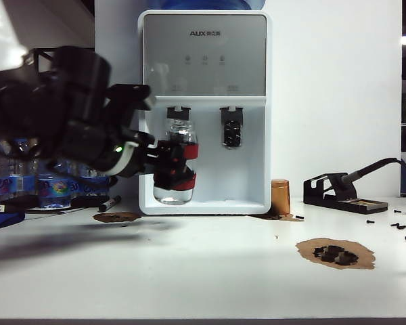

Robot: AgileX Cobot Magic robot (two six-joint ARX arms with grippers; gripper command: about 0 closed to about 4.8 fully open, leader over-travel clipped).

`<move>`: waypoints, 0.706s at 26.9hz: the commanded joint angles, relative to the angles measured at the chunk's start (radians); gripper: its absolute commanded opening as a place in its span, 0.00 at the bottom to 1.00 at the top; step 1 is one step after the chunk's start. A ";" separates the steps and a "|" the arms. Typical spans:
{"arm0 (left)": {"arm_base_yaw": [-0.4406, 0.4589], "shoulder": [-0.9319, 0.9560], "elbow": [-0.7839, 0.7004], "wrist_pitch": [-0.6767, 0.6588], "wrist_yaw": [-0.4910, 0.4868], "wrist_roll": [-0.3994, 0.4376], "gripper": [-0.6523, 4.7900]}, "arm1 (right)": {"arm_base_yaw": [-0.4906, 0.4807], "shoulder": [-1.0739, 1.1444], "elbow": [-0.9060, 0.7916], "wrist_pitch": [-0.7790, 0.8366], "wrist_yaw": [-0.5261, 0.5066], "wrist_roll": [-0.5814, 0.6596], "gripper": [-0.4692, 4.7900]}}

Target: Pick up the water bottle with two loops of red belts, then reach the front water dispenser and gently press the gray-black baffle horizontally to get a little water.

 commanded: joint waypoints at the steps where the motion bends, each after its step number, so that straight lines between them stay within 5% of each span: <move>1: 0.003 -0.006 0.057 -0.046 -0.049 -0.053 0.11 | 0.002 0.002 0.003 0.074 -0.002 -0.001 1.00; 19: 0.007 0.142 0.275 -0.133 -0.179 -0.153 0.11 | 0.003 0.024 0.001 0.120 0.024 0.003 1.00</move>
